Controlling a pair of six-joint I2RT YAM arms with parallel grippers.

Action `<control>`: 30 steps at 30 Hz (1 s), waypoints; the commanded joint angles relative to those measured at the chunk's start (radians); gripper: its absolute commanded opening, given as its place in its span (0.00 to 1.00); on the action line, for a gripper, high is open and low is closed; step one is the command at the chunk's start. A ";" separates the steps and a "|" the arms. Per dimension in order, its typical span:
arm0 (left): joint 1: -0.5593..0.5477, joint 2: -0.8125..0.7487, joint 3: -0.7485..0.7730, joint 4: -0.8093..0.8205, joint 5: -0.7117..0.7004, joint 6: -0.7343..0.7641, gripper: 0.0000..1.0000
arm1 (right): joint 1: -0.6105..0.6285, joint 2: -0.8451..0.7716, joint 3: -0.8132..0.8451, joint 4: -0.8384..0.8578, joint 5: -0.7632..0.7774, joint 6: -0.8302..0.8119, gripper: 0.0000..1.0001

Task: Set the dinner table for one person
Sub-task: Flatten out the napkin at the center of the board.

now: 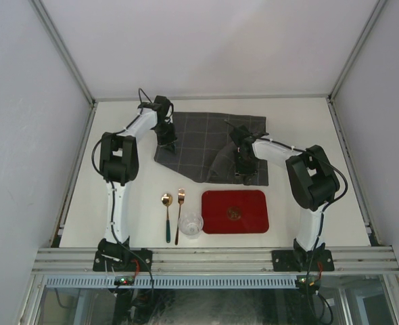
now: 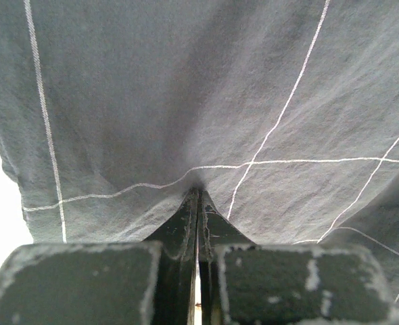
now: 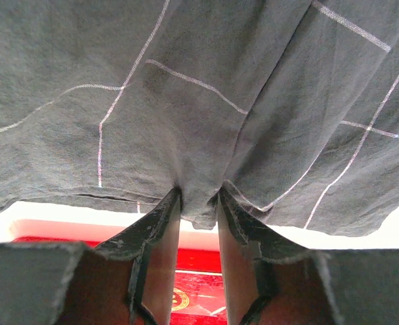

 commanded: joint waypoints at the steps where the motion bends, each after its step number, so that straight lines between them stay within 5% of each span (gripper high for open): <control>1: 0.004 0.015 0.001 0.013 0.003 0.022 0.00 | 0.000 -0.003 -0.009 -0.003 0.028 0.013 0.29; 30: 0.003 -0.011 -0.104 0.049 0.045 0.016 0.00 | -0.005 -0.009 0.088 -0.066 0.089 -0.004 0.36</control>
